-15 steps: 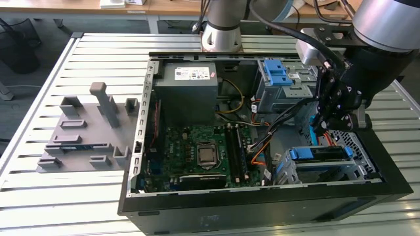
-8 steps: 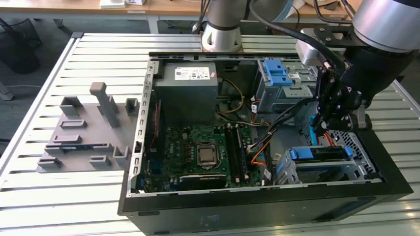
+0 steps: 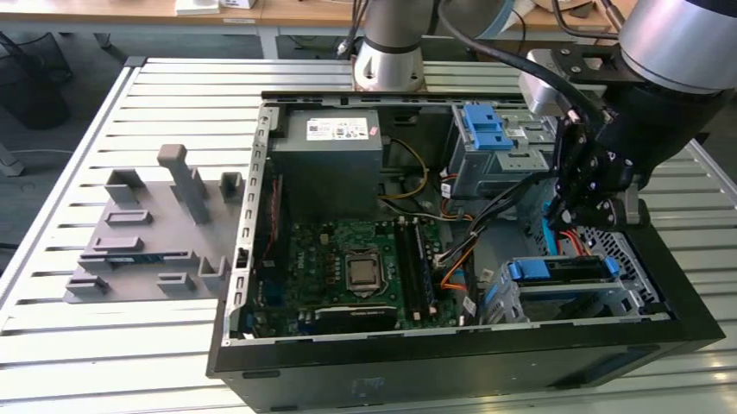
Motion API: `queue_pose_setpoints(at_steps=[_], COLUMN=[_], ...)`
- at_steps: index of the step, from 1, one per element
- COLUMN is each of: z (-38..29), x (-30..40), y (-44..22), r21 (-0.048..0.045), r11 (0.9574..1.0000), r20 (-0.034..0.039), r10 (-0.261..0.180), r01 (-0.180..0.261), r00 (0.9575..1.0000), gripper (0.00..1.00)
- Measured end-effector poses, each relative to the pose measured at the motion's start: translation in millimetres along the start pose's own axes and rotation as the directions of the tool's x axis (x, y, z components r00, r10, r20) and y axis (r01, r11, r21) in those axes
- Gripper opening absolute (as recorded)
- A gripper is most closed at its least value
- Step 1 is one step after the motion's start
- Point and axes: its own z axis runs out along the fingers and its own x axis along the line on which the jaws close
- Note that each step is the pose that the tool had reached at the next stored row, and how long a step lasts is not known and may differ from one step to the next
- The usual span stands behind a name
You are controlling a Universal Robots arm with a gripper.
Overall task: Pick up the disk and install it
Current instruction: 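Insert the second disk wire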
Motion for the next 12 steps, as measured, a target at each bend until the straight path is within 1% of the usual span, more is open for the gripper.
queue_pose_setpoints(at_steps=[1,2,7,12], z=[0.1,0.2,1.1,3.0], x=[0.3,0.7,4.8,13.1], y=[0.0,0.0,-0.3,-0.9], r21=[-0.0008,-0.0011,-0.0013,-0.0013], r11=[1.0000,1.0000,1.0000,1.0000], r20=[0.0101,0.0154,0.0160,0.0159], r10=[0.000,0.000,0.000,0.000], r01=[0.000,0.000,0.000,0.000], r00=[0.9999,0.9999,0.9999,0.9999], gripper=[0.16,0.16,0.16,0.16])
